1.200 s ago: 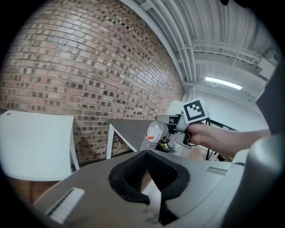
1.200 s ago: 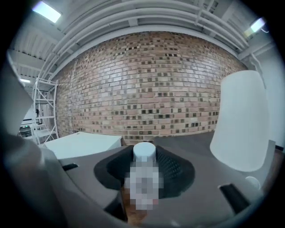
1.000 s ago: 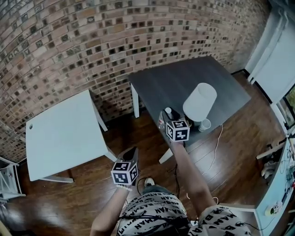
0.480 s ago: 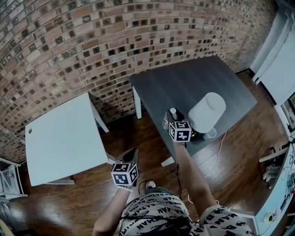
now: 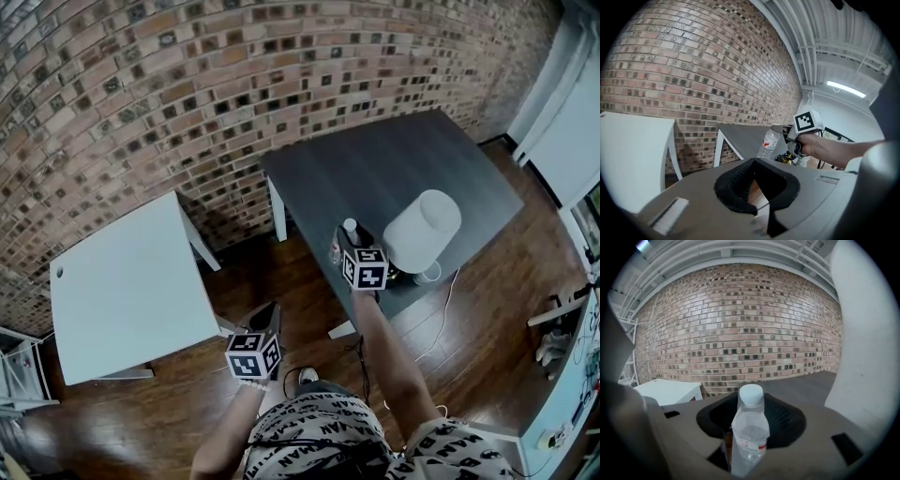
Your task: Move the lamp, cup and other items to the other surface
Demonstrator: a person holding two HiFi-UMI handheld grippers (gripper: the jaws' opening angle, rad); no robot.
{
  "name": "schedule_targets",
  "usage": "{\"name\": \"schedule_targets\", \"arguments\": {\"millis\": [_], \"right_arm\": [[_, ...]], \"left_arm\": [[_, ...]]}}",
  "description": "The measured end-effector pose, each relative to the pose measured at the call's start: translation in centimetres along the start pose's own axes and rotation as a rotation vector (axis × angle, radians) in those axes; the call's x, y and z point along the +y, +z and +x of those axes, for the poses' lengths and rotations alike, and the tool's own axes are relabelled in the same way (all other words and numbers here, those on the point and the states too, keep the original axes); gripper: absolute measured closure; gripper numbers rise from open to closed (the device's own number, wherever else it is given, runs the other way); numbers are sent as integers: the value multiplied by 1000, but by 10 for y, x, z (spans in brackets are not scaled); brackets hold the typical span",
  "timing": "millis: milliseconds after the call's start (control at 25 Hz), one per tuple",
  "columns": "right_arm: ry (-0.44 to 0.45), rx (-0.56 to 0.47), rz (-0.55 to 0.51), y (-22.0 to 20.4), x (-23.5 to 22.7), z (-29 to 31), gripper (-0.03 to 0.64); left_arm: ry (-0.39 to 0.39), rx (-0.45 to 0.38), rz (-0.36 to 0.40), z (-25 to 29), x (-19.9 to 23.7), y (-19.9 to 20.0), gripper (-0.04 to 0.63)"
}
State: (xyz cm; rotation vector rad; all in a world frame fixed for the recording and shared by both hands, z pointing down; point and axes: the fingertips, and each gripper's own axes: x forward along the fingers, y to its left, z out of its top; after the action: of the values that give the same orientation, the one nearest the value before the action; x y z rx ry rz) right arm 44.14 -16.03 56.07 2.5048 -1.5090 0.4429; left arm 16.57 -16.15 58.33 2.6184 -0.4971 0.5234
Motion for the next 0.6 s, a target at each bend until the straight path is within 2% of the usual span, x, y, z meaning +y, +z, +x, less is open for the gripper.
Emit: {"name": "schedule_targets", "arguments": {"millis": [320, 600], "right_arm": [[-18, -16, -2, 5, 0, -3, 417], [-37, -92, -10, 29, 3, -25, 403]], "left_arm": [[1, -2, -1, -2, 2, 1, 595], [-6, -9, 6, -10, -4, -1, 595]]}}
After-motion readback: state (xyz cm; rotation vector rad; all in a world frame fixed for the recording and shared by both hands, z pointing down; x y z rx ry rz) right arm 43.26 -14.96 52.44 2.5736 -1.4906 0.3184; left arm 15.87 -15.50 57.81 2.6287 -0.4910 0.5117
